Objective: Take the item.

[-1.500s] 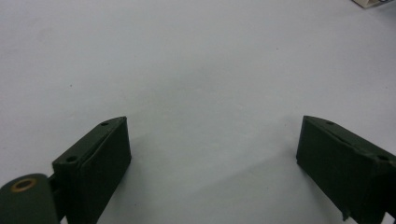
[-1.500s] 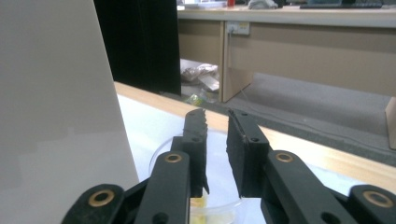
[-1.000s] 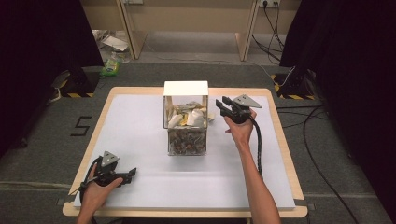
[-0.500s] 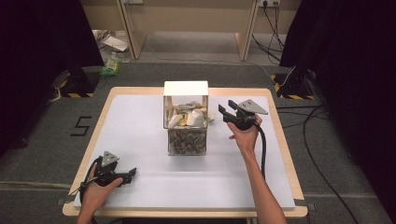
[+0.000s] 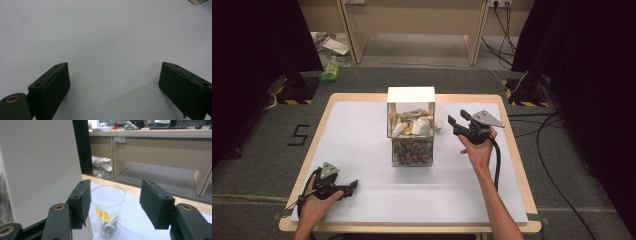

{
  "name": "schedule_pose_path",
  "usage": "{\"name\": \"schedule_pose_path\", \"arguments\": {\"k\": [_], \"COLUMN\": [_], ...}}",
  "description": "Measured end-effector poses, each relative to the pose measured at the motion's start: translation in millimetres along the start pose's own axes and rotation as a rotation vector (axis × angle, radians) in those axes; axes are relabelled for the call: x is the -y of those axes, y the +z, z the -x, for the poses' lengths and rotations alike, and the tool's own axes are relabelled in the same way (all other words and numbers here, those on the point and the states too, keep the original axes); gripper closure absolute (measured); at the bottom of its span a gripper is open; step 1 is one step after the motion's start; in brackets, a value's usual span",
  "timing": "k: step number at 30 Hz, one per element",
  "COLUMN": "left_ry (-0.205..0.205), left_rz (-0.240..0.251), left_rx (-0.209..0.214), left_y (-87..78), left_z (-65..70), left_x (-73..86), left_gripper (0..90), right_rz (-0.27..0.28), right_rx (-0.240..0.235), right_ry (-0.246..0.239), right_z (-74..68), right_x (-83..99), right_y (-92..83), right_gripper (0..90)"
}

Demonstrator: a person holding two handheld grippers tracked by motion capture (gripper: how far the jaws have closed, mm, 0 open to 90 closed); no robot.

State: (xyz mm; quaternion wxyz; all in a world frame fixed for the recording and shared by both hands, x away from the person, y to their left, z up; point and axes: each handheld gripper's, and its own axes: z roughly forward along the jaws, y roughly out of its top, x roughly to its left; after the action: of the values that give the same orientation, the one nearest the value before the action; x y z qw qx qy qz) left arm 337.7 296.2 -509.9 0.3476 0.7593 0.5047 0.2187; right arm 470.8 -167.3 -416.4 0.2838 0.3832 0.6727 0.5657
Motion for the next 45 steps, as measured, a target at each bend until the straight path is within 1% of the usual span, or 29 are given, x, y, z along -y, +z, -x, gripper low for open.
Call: {"name": "schedule_pose_path", "arguments": {"k": [2, 8, 17, 25, 39, 45], "left_ry": [0.0, 0.001, 0.0, 0.0, 0.0, -0.001], "left_rz": [0.0, 0.0, 0.0, 0.0, 0.0, 0.0], "left_rx": [0.0, 0.001, 0.0, 0.001, 0.001, 0.002], "left_y": [0.0, -0.1, -0.1, -0.1, -0.1, -0.1], "left_z": [0.0, -0.1, -0.1, -0.2, -0.2, -0.2], "left_x": [0.0, 0.0, 0.0, 0.0, 0.0, 0.0], "left_gripper": [9.0, 9.1, 9.1, 9.1, 9.1, 9.1], "right_rz": [-0.003, -0.011, -0.026, -0.022, -0.043, -0.045], "right_rx": [0.003, 0.005, -0.009, -0.013, -0.024, -0.024], "right_ry": [-0.008, -0.007, -0.006, -0.002, 0.005, 0.003], "right_z": [-0.2, -0.7, -4.8, -7.5, -10.3, -11.8], "right_x": [0.7, 4.7, 10.7, 11.7, 19.3, 21.1], "right_y": [-3.6, -13.6, -27.6, -35.3, -46.8, -52.0], "right_gripper": [41.8, 40.7, 38.6, 36.6, 34.0, 31.5]}}
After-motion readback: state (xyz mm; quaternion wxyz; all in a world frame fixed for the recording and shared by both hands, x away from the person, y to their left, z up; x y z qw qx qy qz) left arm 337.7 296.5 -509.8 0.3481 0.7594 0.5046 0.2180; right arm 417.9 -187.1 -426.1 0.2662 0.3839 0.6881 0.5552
